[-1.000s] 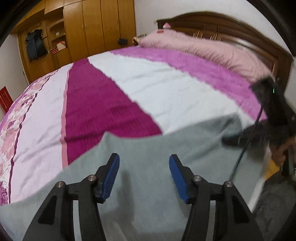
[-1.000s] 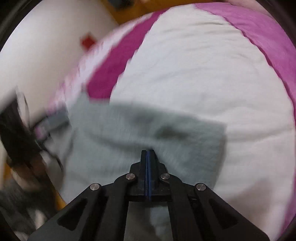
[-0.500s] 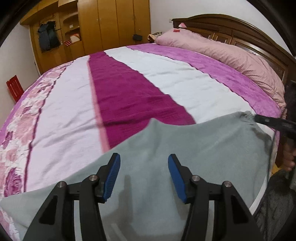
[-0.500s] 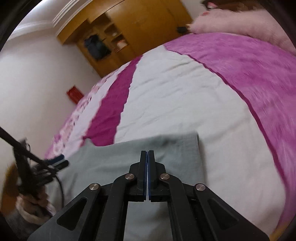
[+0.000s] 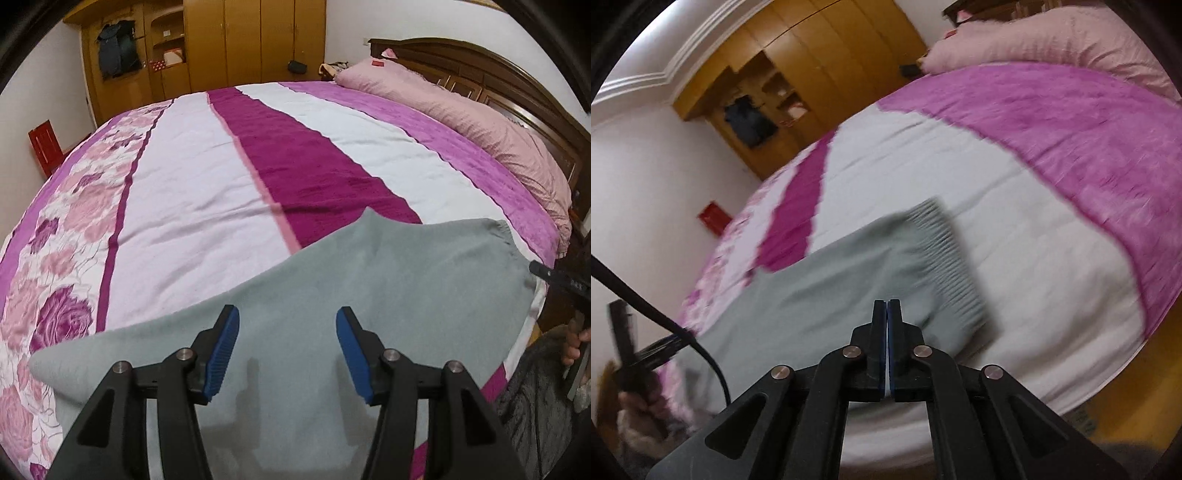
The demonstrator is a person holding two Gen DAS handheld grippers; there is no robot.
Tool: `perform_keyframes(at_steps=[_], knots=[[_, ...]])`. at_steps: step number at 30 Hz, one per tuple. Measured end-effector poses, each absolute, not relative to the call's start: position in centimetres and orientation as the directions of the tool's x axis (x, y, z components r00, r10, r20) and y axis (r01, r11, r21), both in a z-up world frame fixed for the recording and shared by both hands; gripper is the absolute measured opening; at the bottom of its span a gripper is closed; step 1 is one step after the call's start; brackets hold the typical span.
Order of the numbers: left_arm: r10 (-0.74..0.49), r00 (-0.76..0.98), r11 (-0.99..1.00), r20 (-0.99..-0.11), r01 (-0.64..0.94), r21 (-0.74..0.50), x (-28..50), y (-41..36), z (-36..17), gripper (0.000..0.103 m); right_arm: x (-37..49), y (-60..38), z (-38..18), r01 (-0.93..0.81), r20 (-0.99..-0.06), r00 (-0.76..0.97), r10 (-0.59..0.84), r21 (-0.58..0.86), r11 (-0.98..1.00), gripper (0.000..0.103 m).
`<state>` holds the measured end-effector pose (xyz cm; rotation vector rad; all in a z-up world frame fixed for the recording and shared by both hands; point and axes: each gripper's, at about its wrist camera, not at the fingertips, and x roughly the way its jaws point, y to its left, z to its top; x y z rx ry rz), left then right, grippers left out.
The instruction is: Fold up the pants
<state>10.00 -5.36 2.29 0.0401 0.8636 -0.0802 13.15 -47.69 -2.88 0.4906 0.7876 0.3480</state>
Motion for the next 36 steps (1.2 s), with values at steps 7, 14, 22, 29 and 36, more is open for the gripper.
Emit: perform_keyframes(at_steps=[7, 14, 22, 29, 36], knots=[[-0.041, 0.622, 0.997, -0.782, 0.075, 0.007, 8.8, -4.6, 0.7, 0.058, 11.7, -47.8, -6.0, 0.05, -0.714, 0.579, 0.394, 0.513, 0.857, 0.0], [-0.035, 0.623, 0.997, -0.781, 0.078, 0.018, 8.6, -4.8, 0.6, 0.058, 8.8, -46.0, -2.0, -0.085, -0.616, 0.653, 0.44, 0.519, 0.851, 0.0], [-0.022, 0.612, 0.999, -0.791, 0.048, 0.01, 8.7, -4.2, 0.4, 0.058, 10.4, -39.3, -5.0, -0.185, -0.665, 0.522, 0.533, 0.522, 0.833, 0.0], [0.006, 0.636, 1.0, -0.772, -0.012, -0.002, 6.9, -1.3, 1.7, 0.058, 8.1, -35.0, 0.0, -0.362, -0.609, 0.64, 0.468, 0.297, 0.883, 0.003], [0.096, 0.652, 0.988, -0.752, -0.152, -0.005, 2.4, 4.9, 3.6, 0.059, 6.0, -21.6, 4.9, -0.669, -0.541, 0.571, 0.617, 0.129, 0.732, 0.01]])
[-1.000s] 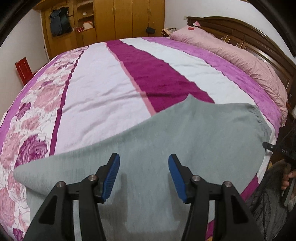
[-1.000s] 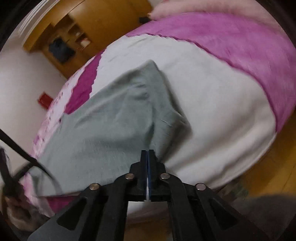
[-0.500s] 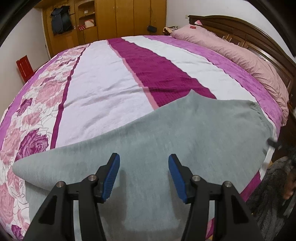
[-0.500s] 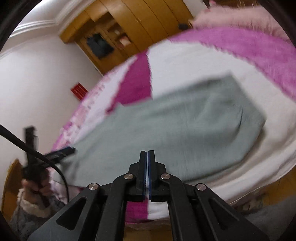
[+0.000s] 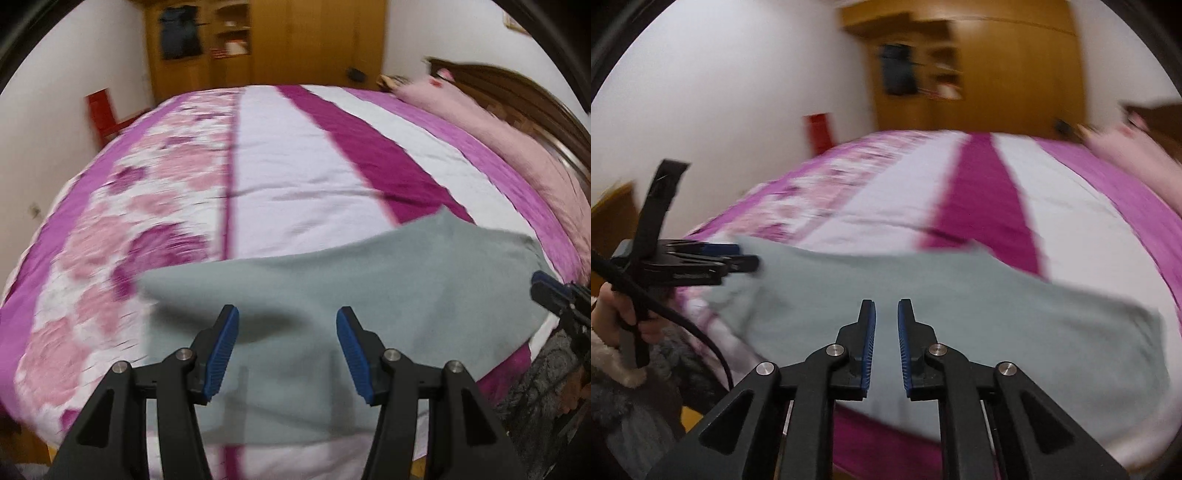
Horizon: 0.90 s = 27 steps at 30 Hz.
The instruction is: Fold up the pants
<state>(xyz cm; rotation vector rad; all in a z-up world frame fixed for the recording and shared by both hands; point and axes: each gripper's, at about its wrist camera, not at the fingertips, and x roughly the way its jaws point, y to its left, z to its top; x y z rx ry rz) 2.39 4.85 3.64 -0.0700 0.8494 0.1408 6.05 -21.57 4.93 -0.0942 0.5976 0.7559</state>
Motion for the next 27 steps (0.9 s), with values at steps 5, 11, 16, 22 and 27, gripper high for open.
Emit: perform_keyframes(at_steps=[5, 11, 16, 22, 27], knots=[[0.178, 0.606, 0.938, -0.775, -0.342, -0.053, -2.2, 12.7, 3.6, 0.065, 2.7, -9.0, 4.5, -0.851, -0.537, 0.462, 0.706, -0.044, 0.524, 0.01], [0.235, 0.549, 0.863, -0.802, -0.498, -0.088, -6.6, 19.3, 2.5, 0.065, -1.7, 2.7, 0.0, -0.901, -0.593, 0.425, 0.684, -0.351, 0.255, 0.01], [0.211, 0.567, 0.827, -0.796, -0.537, -0.163, -8.3, 21.9, 2.7, 0.065, -1.9, 7.4, -4.2, -0.812, -0.609, 0.536, 0.584, -0.561, 0.159, 0.011], [0.186, 0.576, 0.826, -0.796, -0.531, -0.191, -8.3, 22.4, 2.4, 0.065, -1.8, 8.2, -4.9, -0.738, -0.533, 0.619, 0.577, -0.646, 0.195, 0.011], [0.167, 0.592, 0.852, -0.788, -0.489, -0.187, -7.5, 21.6, 1.8, 0.065, -0.6, 7.7, -3.3, -0.768, -0.521, 0.604, 0.603, -0.582, 0.267, 0.001]])
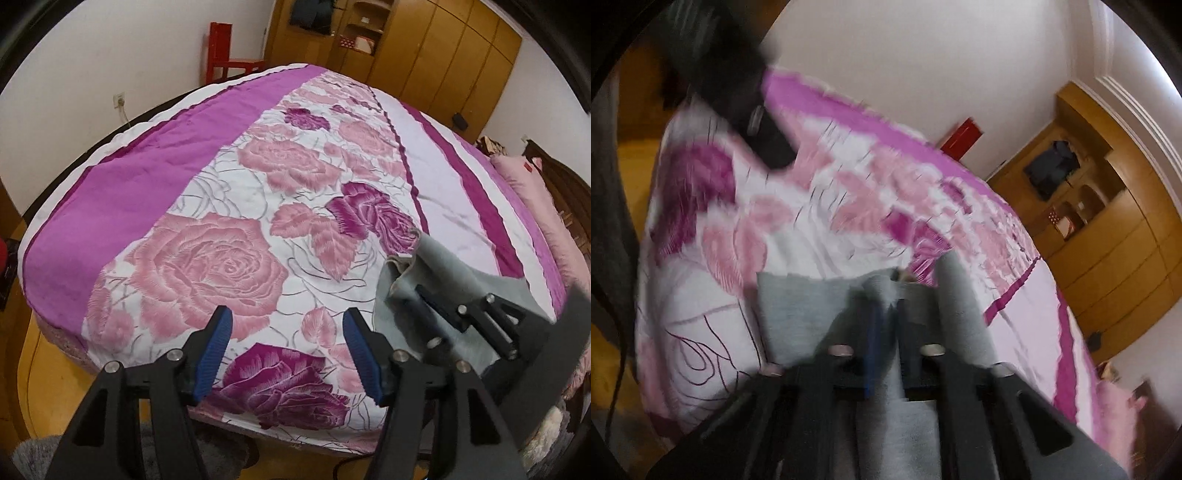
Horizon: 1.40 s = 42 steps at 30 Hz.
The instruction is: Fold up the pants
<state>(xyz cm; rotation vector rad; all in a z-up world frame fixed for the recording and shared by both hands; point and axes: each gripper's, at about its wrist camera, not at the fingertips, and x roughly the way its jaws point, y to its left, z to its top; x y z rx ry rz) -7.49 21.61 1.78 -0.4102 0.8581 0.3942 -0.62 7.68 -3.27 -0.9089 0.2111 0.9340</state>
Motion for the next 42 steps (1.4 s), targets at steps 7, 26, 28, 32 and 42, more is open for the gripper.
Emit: perform_keyframes(at_steps=[7, 26, 28, 32, 42], knots=[[0.062, 0.628, 0.919, -0.776, -0.339, -0.202, -3.6, 19.3, 1.2, 0.064, 2.6, 2.7, 2.7, -0.741, -0.385, 0.671, 0.634, -0.371, 0.559, 0.001], [0.133, 0.637, 0.801, -0.759, -0.52, -0.296, -7.4, 25.6, 1.0, 0.041, -4.5, 8.0, -2.4, -0.802, -0.538, 0.516, 0.666, -0.577, 0.155, 0.001], [0.135, 0.638, 0.789, -0.758, -0.532, -0.307, -8.1, 26.4, 1.0, 0.041, -5.7, 8.7, -3.4, -0.786, -0.552, 0.519, 0.653, -0.608, 0.111, 0.001], [0.134, 0.632, 0.794, -0.763, -0.53, -0.299, -8.4, 26.5, 0.8, 0.041, -6.7, 8.9, -3.7, -0.777, -0.557, 0.509, 0.656, -0.625, 0.073, 0.001], [0.048, 0.655, 0.858, -0.754, -0.414, -0.306, -6.7, 23.1, 1.0, 0.048, -6.5, 1.6, -0.4, -0.816, -0.537, 0.533, 0.654, -0.531, 0.229, 0.014]])
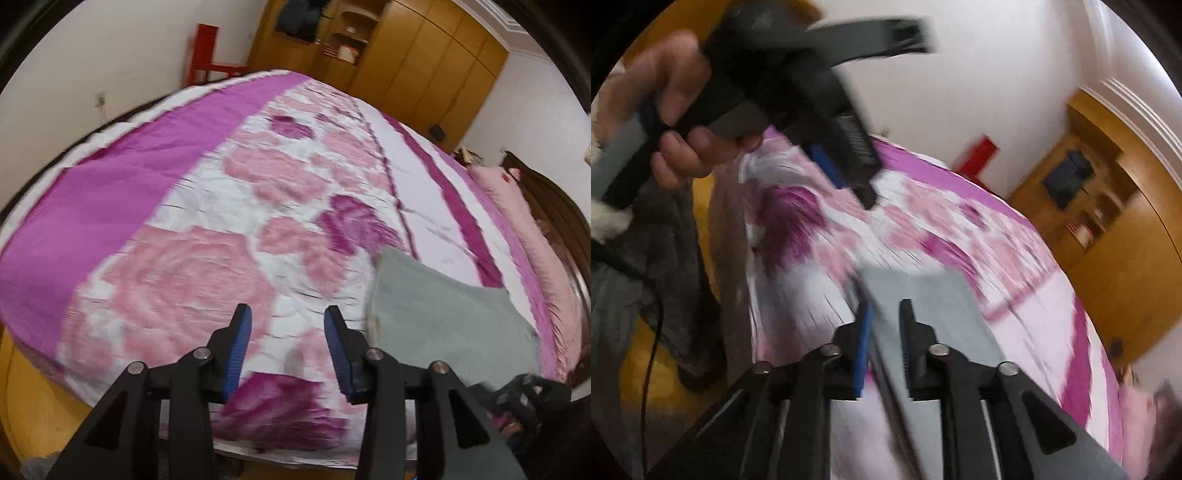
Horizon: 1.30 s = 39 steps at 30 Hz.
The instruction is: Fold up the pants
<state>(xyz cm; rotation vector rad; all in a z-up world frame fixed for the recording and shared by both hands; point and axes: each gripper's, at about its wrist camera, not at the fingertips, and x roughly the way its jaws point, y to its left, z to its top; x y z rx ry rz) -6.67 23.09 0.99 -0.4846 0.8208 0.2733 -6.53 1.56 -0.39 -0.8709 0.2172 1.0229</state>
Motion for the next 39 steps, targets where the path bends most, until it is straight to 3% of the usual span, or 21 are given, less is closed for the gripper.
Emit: perform_keyframes(at_steps=[5, 10, 14, 16, 18, 19, 20, 27, 33, 39], knots=[[-0.036, 0.624, 0.884, -0.78, -0.345, -0.317, -4.6, 20.2, -0.1, 0.052, -4.2, -5.3, -1.1, -0.773, -0.558, 0.617, 0.555, -0.562, 0.294, 0.014], [0.015, 0.574, 0.909, -0.819, -0.35, -0.228, -3.3, 17.8, -1.4, 0.052, -2.9, -8.4, -2.7, -0.785, -0.61, 0.61, 0.506, -0.552, 0.281, 0.014], [0.029, 0.579, 0.897, -0.815, -0.375, -0.235, -3.1, 17.9, -1.7, 0.052, -3.5, -9.4, -3.1, -0.8, -0.625, 0.588, 0.513, -0.541, 0.258, 0.014], [0.035, 0.583, 0.895, -0.812, -0.379, -0.233, -3.1, 18.1, -1.8, 0.037, -3.7, -9.6, -3.4, -0.801, -0.623, 0.585, 0.519, -0.544, 0.25, 0.014], [0.028, 0.586, 0.892, -0.81, -0.381, -0.245, -3.2, 18.2, -1.7, 0.009, -3.9, -9.2, -4.2, -0.775, -0.616, 0.615, 0.492, -0.587, 0.233, 0.01], [0.021, 0.591, 0.89, -0.807, -0.379, -0.255, -3.3, 18.3, -1.7, 0.004, -3.7, -9.1, -4.4, -0.77, -0.617, 0.621, 0.483, -0.595, 0.231, 0.003], [0.02, 0.594, 0.886, -0.804, -0.383, -0.261, -3.4, 18.4, -1.7, 0.0, -3.6, -9.2, -4.3, -0.757, -0.598, 0.637, 0.487, -0.604, 0.249, 0.002], [0.042, 0.632, 0.889, -0.774, -0.377, -0.259, -4.4, 18.5, -0.5, 0.0, -3.6, -9.5, -3.5, -0.741, -0.587, 0.645, 0.49, -0.637, 0.212, 0.002], [0.049, 0.614, 0.895, -0.787, -0.377, -0.238, -4.4, 18.1, -1.0, 0.0, -3.0, -9.4, -3.8, -0.772, -0.63, 0.608, 0.482, -0.611, 0.176, 0.003], [0.006, 0.634, 0.882, -0.773, -0.368, -0.294, -4.8, 19.0, -0.5, 0.003, -3.0, -9.5, -4.7, -0.778, -0.65, 0.602, 0.463, -0.607, 0.159, 0.003]])
